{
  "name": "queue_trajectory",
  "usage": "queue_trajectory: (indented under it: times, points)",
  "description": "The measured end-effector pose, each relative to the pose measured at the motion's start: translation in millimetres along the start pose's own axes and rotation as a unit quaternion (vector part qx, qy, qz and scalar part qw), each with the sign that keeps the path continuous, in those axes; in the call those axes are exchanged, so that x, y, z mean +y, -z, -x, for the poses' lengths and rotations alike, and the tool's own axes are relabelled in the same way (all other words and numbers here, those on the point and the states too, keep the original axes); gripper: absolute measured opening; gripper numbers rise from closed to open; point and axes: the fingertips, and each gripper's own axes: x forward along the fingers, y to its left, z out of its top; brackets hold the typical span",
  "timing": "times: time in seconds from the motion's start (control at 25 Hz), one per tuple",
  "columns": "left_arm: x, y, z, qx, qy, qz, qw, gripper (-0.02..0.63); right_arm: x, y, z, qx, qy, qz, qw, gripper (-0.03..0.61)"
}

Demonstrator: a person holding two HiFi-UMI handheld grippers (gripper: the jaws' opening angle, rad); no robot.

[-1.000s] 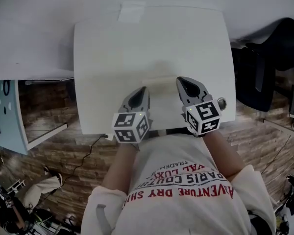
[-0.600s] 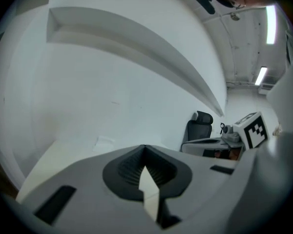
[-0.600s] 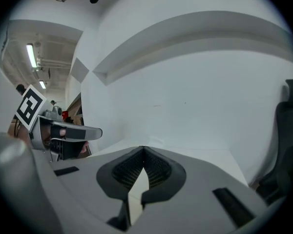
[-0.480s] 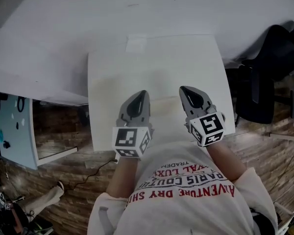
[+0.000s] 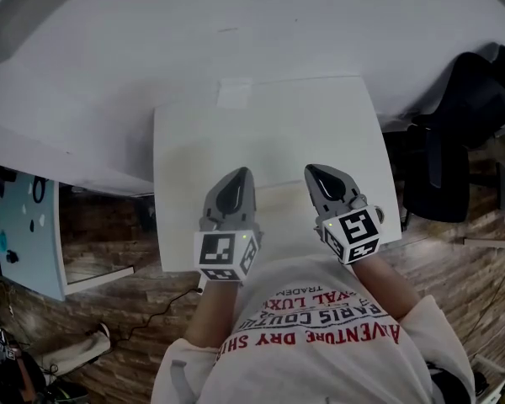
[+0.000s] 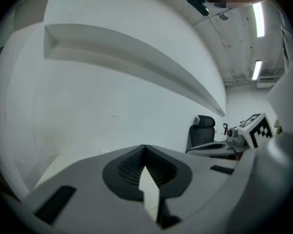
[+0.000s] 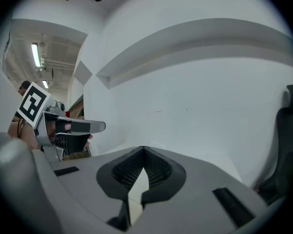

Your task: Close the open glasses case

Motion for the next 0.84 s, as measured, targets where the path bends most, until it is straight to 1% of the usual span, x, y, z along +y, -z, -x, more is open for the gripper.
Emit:
queue_trajectory:
  times: [0.2, 0.64, 0.84]
  points:
    - [2, 6, 1, 0.009, 0.0, 0.011, 0.9999, -0.002, 3, 7, -1, 0.012, -0.005, -0.013, 1.0, 0.012]
    - [-1, 16, -1, 0.023, 0.002, 0.01, 0.9997, -0.002, 7, 12, 0, 0.023, -0.008, -0.003, 1.0, 0.012]
    - [0, 21, -2, 0.028, 0.002, 0.011, 0.9996, -0.002, 6, 19, 1, 0.032, -0.002, -0.002, 0.999, 0.012]
